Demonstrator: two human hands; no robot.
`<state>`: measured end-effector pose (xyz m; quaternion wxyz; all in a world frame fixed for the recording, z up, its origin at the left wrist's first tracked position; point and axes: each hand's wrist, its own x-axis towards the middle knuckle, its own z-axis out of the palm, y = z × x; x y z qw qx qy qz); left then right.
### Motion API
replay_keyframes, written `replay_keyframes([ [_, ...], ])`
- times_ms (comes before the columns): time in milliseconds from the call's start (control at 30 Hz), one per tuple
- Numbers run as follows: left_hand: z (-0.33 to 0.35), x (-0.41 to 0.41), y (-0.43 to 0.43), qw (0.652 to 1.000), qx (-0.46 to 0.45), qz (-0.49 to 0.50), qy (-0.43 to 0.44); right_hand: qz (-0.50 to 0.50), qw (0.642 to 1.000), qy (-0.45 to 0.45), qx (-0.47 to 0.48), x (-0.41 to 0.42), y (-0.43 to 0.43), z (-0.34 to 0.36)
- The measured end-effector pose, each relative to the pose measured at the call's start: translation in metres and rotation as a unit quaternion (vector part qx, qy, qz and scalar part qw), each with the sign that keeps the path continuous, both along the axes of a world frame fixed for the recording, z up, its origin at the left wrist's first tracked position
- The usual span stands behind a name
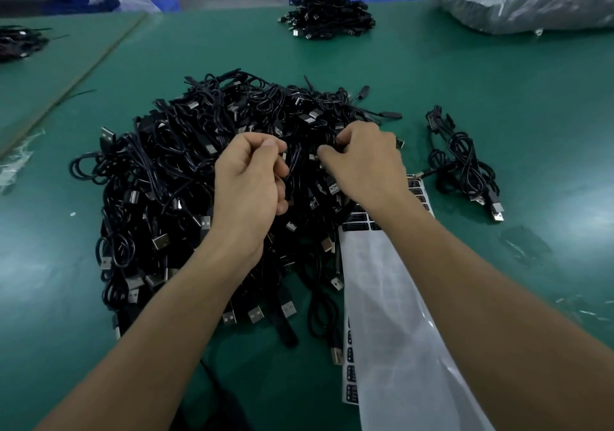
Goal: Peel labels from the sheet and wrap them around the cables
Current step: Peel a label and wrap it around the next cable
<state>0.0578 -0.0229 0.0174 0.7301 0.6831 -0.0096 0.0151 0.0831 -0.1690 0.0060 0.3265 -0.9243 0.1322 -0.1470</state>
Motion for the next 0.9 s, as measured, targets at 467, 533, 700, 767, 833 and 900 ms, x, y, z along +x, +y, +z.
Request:
replay_keyframes([
  [467,-0.001,0.001,0.001,0.999,-0.052,0.011,0.005,0.061,0.99,-0.11,-0.063,-0.012,0.015,0.011],
  [533,-0.001,0.001,0.001,0.998,-0.062,0.015,0.003,0.07,0.988,-0.055,-0.128,-0.009,0.026,0.013],
  [700,-0.002,0.001,0.001,0.997,-0.078,0.016,0.003,0.07,0.995,0.02,-0.065,-0.006,0.037,0.009],
  [767,-0.002,0.001,0.002,0.997,-0.075,0.015,0.003,0.073,0.997,-0.031,0.019,-0.007,0.036,0.006],
  [833,-0.003,0.001,0.001,0.997,-0.073,0.015,0.005,0.053,0.99,-0.07,0.112,-0.008,0.032,0.007],
  [900,-0.004,0.002,0.002,0.998,-0.066,0.014,0.008,0.033,0.97,-0.078,0.229,-0.011,0.026,0.012],
])
